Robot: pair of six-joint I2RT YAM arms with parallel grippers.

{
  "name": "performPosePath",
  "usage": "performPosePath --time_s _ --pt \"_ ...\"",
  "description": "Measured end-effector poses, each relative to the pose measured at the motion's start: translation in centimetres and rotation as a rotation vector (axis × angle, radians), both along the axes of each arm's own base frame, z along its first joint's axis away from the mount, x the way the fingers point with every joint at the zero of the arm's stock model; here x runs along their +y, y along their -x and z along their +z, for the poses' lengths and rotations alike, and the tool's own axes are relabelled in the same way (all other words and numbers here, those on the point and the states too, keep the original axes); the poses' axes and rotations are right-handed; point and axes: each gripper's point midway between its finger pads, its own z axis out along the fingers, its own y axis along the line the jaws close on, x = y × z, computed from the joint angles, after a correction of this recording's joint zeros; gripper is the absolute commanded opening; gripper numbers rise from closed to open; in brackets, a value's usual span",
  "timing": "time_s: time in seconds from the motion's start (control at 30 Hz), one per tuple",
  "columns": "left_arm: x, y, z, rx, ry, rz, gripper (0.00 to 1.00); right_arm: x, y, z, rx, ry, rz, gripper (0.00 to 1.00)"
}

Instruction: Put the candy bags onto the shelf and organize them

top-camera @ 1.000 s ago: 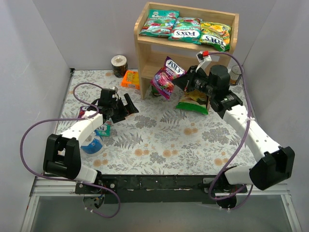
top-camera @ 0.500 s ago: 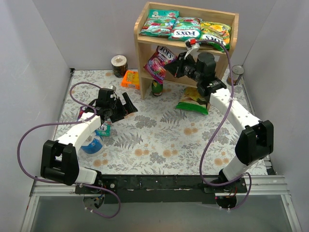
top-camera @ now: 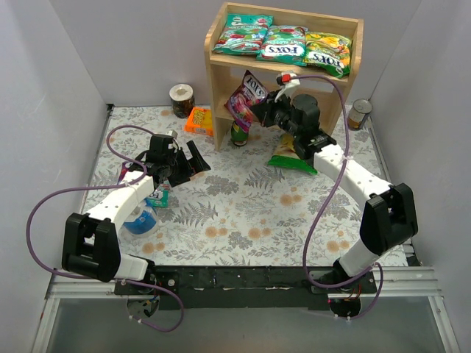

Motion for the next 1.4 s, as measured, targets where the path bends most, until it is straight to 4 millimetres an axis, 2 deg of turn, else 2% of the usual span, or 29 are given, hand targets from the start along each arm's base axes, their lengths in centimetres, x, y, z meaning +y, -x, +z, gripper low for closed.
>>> performPosePath --time_s 0.2,0.4,0.8,1.07,1.27,1.4 --pt "-0.2 0.0 0.1 -0.002 0.007 -0.007 0.98 0.0 1.2 -4.3 0.078 0.019 -0.031 0.01" --pt "-0.2 0.0 0.1 -0.003 0.008 -0.007 0.98 -0.3 1.3 -5.7 0.128 -0.013 -0.058 0.01" --pt "-0.2 0.0 0.1 -0.003 0.008 -0.007 0.98 -0.2 0.5 -4.9 0.207 -0.178 -0.092 0.01" --pt "-0.3 0.0 0.2 -0.004 0.012 -0.01 0.98 0.4 -1.2 -3.2 0.26 -0.311 -0.1 0.01" --pt "-0.3 -0.1 0.3 -0.011 0.014 -0.011 0.98 1.3 -2.6 -1.9 0.257 -0.336 -0.099 0.01" --pt "-0.3 -0.1 0.5 -0.015 0.016 -0.011 0.98 1.3 -3.1 -1.8 0.264 -0.356 -0.112 0.01"
